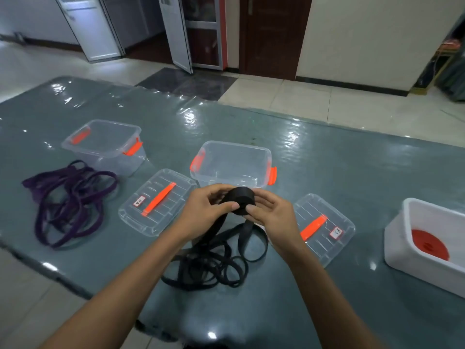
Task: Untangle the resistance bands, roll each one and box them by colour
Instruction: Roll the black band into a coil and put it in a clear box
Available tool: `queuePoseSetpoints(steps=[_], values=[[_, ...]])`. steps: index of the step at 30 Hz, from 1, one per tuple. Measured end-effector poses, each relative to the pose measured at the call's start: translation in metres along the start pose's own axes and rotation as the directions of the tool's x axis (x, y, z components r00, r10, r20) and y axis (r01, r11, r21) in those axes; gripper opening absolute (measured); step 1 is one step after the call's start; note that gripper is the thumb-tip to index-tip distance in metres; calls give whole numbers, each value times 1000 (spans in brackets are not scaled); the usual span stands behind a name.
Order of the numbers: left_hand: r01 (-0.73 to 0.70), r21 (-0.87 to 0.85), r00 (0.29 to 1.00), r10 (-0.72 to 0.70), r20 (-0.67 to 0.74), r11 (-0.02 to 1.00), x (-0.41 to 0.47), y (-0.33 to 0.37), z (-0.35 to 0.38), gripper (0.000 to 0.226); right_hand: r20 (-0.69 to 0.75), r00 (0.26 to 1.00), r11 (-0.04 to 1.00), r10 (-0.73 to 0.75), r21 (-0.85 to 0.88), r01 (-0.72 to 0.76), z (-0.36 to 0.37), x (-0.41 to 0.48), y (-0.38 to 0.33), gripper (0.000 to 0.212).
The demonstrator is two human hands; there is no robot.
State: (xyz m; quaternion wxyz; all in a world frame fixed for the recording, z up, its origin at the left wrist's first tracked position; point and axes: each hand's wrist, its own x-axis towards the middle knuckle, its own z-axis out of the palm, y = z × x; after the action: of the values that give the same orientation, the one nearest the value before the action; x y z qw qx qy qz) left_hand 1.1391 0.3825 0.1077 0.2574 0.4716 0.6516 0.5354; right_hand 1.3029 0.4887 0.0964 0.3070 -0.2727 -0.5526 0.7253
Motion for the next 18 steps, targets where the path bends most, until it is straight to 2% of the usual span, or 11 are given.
queuePoseSetpoints(steps=[3,5,7,9,10,12,15,18], values=[[9,-104,999,-13,-31,995,8,-5,-12,35,6,996,974,91,209,-90,20,7,6,34],[-11,-49,999,9,-34,999,13,-10,-22,36,-9,997,983,78,167,-75,33,11,11,35],[-39,61,999,39,0,997,18,-19,-35,34,-52,998,996,-32,-83,28,43,17,12,39],[-80,180,996,72,49,981,23,-28,-47,31,-40,984,906,-172,-400,142,50,22,10,44],[-103,211,993,89,74,972,25,-33,-52,32,-3,977,844,-215,-504,184,53,24,8,44],[-132,184,988,114,106,974,29,-42,-56,33,43,968,778,-248,-587,225,59,26,8,43],[-89,54,993,84,89,995,32,-53,-57,35,-60,958,796,-280,-572,197,64,30,15,33],[-59,-32,991,63,120,998,38,-67,-58,41,-267,949,949,-168,-304,82,69,30,25,30]])
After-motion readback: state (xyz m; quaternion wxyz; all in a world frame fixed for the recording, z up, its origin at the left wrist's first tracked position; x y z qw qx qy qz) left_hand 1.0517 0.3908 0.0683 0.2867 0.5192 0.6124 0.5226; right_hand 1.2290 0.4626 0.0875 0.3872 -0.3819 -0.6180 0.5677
